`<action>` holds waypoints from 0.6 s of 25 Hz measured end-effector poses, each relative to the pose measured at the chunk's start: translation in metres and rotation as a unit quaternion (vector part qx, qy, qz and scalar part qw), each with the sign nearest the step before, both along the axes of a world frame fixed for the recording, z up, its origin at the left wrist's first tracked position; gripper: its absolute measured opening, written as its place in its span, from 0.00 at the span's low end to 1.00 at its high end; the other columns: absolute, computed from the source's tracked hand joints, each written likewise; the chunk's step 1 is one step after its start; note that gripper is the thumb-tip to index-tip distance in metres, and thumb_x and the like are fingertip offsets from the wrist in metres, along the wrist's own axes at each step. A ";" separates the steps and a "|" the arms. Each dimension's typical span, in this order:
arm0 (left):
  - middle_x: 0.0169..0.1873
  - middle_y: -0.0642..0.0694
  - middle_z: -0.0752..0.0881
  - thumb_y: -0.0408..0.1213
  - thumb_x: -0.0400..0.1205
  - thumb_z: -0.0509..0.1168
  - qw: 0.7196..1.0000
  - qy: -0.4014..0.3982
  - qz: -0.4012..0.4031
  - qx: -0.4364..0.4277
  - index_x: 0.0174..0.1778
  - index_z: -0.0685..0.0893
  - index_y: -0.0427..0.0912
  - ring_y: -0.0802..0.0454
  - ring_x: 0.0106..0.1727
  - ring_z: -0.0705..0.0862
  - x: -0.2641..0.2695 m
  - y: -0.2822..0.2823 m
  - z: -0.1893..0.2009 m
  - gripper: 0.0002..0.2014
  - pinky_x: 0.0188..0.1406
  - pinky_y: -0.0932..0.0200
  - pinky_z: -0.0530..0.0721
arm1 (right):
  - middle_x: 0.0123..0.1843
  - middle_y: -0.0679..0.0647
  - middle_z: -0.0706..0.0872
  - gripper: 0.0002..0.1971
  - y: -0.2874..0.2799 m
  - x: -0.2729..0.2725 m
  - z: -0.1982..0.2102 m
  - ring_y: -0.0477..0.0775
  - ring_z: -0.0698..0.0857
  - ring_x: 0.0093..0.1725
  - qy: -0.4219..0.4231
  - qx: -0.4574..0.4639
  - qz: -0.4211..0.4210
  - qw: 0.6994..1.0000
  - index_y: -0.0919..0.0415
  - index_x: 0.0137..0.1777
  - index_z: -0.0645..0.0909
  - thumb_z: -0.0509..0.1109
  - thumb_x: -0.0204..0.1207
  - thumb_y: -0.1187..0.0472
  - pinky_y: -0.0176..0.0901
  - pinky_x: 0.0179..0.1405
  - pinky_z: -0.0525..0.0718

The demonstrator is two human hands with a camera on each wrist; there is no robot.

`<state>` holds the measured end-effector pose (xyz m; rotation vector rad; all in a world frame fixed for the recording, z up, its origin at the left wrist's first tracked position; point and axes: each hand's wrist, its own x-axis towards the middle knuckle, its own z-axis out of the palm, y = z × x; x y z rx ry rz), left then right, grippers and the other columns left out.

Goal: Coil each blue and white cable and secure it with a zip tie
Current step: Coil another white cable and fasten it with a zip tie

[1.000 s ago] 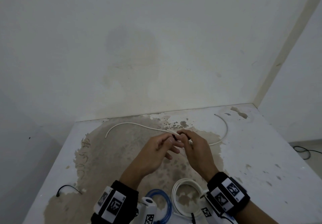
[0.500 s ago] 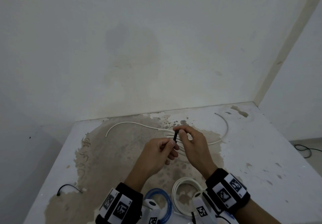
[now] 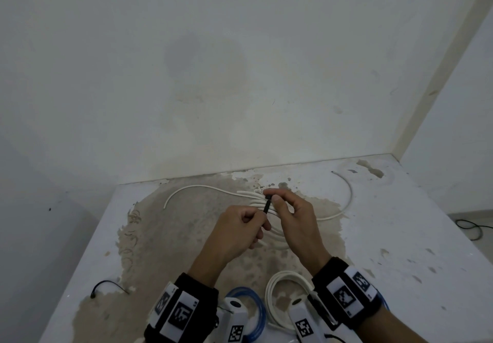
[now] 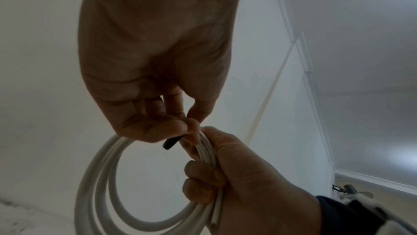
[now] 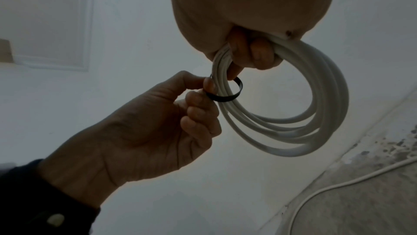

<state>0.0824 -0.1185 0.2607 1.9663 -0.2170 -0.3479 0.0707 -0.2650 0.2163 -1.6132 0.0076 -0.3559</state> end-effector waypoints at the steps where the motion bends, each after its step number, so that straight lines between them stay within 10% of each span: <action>1: 0.21 0.50 0.82 0.38 0.84 0.62 1.000 -0.003 0.002 0.000 0.33 0.89 0.40 0.55 0.24 0.79 0.000 0.000 0.000 0.17 0.28 0.60 0.82 | 0.55 0.45 0.92 0.11 0.000 0.000 0.001 0.38 0.87 0.59 0.001 0.006 0.003 1.000 0.57 0.57 0.89 0.64 0.87 0.64 0.24 0.55 0.79; 15: 0.18 0.52 0.78 0.40 0.83 0.62 0.999 -0.003 0.015 0.037 0.29 0.88 0.42 0.55 0.20 0.75 0.006 0.000 0.007 0.17 0.24 0.61 0.76 | 0.53 0.45 0.92 0.10 0.006 0.001 -0.003 0.42 0.88 0.57 -0.010 0.012 -0.002 1.000 0.55 0.57 0.89 0.66 0.86 0.64 0.29 0.55 0.82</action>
